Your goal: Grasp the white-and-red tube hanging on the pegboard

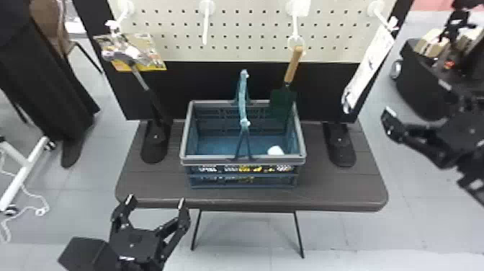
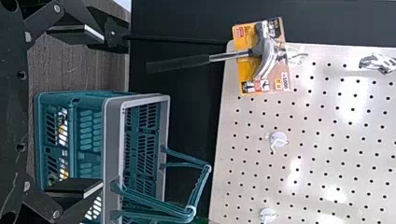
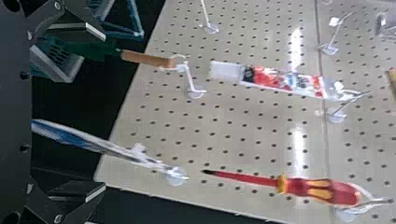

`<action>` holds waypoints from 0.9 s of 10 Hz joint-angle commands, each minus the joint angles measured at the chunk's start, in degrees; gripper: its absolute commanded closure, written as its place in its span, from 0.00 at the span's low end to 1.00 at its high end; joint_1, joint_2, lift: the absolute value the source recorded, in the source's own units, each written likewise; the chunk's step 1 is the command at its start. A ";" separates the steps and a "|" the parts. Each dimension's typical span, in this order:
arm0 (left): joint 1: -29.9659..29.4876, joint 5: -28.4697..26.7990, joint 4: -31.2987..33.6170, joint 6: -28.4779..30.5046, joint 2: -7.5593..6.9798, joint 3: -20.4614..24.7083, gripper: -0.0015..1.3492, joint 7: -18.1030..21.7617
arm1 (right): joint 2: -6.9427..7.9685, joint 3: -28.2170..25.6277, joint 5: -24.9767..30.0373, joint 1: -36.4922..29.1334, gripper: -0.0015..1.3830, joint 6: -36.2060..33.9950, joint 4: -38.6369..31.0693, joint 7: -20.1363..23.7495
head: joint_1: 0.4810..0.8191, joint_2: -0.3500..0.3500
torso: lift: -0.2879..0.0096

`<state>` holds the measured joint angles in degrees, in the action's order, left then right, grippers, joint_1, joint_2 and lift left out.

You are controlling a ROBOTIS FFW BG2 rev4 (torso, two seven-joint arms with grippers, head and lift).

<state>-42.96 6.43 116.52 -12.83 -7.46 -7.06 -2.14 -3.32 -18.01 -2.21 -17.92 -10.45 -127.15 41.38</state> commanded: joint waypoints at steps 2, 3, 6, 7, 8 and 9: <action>0.85 0.34 0.13 0.26 -1.24 -0.68 0.16 -0.58 | -2.83 0.08 0.28 9.65 0.13 -3.26 -0.61 3.09 | 1.00 0.51 | 0.63; 1.58 0.78 0.13 0.26 -2.03 -1.56 0.16 -1.20 | -4.15 0.60 0.89 13.59 0.13 -4.05 -0.05 4.50 | 1.00 0.51 | 0.63; 2.32 2.10 0.13 0.35 -4.14 -3.31 0.16 -3.31 | -7.40 5.35 -0.07 25.03 0.13 -7.92 7.82 7.75 | 1.00 0.51 | 0.63; 2.57 2.27 0.13 0.35 -4.40 -3.67 0.16 -3.66 | -8.72 8.60 -1.30 29.34 0.13 -8.71 11.76 8.89 | 1.00 0.51 | 0.63; 3.18 2.27 0.13 0.62 -4.58 -3.93 0.16 -3.75 | -9.87 11.77 -2.09 33.77 0.13 -9.06 15.00 9.86 | 1.00 0.51 | 0.63; 3.43 2.36 0.13 0.79 -4.67 -4.11 0.16 -3.75 | -10.74 14.67 -4.64 37.58 0.13 -9.32 18.65 10.12 | 1.00 0.51 | 0.63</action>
<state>-39.68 8.73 116.66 -12.14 -12.05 -11.06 -5.89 -13.54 -4.92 -5.68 17.54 -19.65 -110.39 51.54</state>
